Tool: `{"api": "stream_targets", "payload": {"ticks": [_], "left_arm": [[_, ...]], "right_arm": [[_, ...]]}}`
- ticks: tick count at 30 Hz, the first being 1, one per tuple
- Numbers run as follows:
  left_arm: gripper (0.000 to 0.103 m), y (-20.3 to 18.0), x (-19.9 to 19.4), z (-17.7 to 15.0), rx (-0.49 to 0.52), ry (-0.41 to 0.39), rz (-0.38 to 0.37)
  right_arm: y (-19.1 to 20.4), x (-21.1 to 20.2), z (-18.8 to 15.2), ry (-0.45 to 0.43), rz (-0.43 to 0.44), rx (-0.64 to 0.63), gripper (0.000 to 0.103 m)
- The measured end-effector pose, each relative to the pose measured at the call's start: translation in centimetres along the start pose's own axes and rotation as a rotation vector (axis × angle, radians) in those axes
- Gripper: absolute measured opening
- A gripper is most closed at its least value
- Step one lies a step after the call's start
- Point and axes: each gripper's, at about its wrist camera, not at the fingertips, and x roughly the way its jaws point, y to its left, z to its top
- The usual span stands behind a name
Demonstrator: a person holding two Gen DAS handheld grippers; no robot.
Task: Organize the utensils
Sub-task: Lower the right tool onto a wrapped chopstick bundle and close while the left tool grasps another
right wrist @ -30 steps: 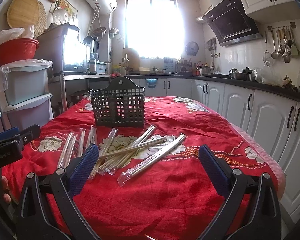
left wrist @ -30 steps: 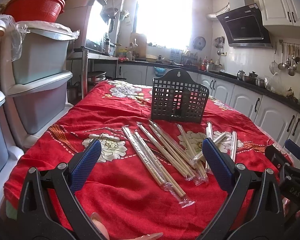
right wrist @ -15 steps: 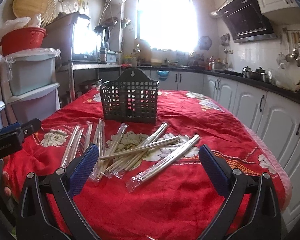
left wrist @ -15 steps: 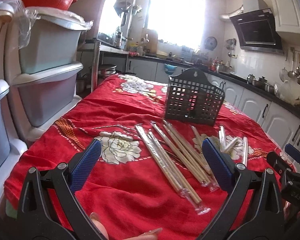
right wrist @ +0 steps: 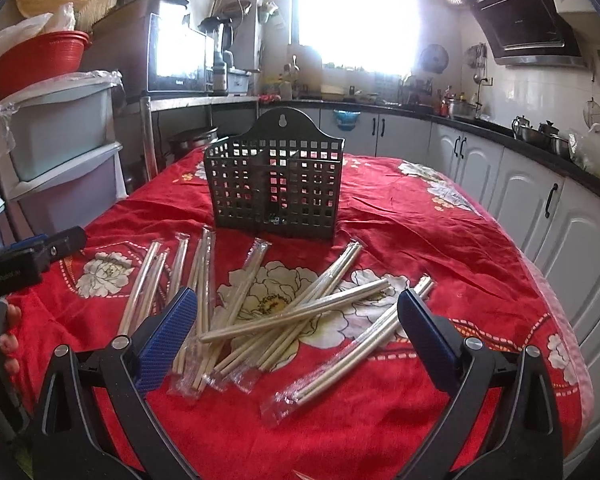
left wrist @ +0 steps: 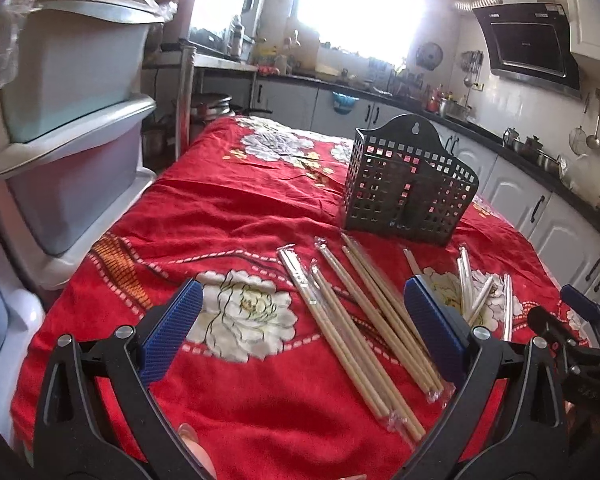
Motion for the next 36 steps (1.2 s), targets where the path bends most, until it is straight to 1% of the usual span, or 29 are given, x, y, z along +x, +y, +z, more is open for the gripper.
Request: {"api": "stream_targets", "payload": {"ticks": [2,4,5,8,12,13,14,16,17,18,19,21,22,25,28,31,36], "left_arm": [[0.093,0.0,0.7,0.7,0.002,0.014,-0.007],[0.093,0.2,1.5,1.4,-0.016,0.034,-0.031],[0.093,0.4,1.8,1.6,-0.026,0.044,-0.031],[0.093,0.8,3.5,2.5,-0.035,0.106,-0.02],[0.092,1.6,5.6,3.3,-0.06,0.18,-0.034],[0.088,1.8,5.9,3.4,-0.062,0.194,-0.036],[0.082,2.0,6.6,3.7,-0.065,0.215,-0.039],[0.074,2.4,7.4,3.8,-0.08,0.246,-0.046],[0.069,2.8,8.1,3.9,-0.101,0.276,-0.063],[0.067,3.2,8.7,3.9,-0.124,0.304,-0.078],[0.064,3.5,9.4,3.9,-0.148,0.331,-0.085],[0.059,4.0,10.2,3.8,-0.17,0.356,-0.093],[0.056,4.1,10.6,3.8,-0.179,0.366,-0.095],[0.052,4.4,11.7,3.7,-0.208,0.407,-0.118],[0.05,4.7,12.8,3.4,-0.255,0.467,-0.163],[0.045,5.3,13.8,3.0,-0.304,0.506,-0.186],[0.043,6.1,14.8,3.2,-0.354,0.521,-0.195]], "right_arm": [[-0.3,0.9,0.4,0.028,-0.001,0.013,0.097],[-0.8,1.8,0.8,0.06,0.001,0.034,0.097],[-1.1,2.2,0.8,0.071,0.001,0.043,0.097],[-2.0,3.4,1.3,0.111,-0.003,0.077,0.097],[-3.3,5.1,1.8,0.168,-0.003,0.13,0.095],[-3.6,5.5,2.0,0.187,-0.002,0.144,0.092],[-3.9,6.0,2.1,0.208,0.0,0.155,0.087],[-4.5,7.0,2.1,0.244,0.01,0.189,0.082],[-4.9,7.5,2.0,0.263,0.021,0.212,0.079],[-5.2,7.9,2.0,0.282,0.029,0.237,0.077],[-5.3,8.3,2.0,0.297,0.033,0.252,0.072],[-5.6,9.0,1.9,0.326,0.037,0.278,0.066],[-5.8,9.3,1.9,0.342,0.038,0.293,0.059],[-6.5,10.4,1.7,0.393,0.049,0.357,0.047],[-7.2,11.4,1.7,0.434,0.05,0.415,0.042],[-8.0,12.4,1.6,0.468,0.042,0.468,0.039],[-9.4,13.8,1.6,0.498,0.018,0.539,0.034]]}}
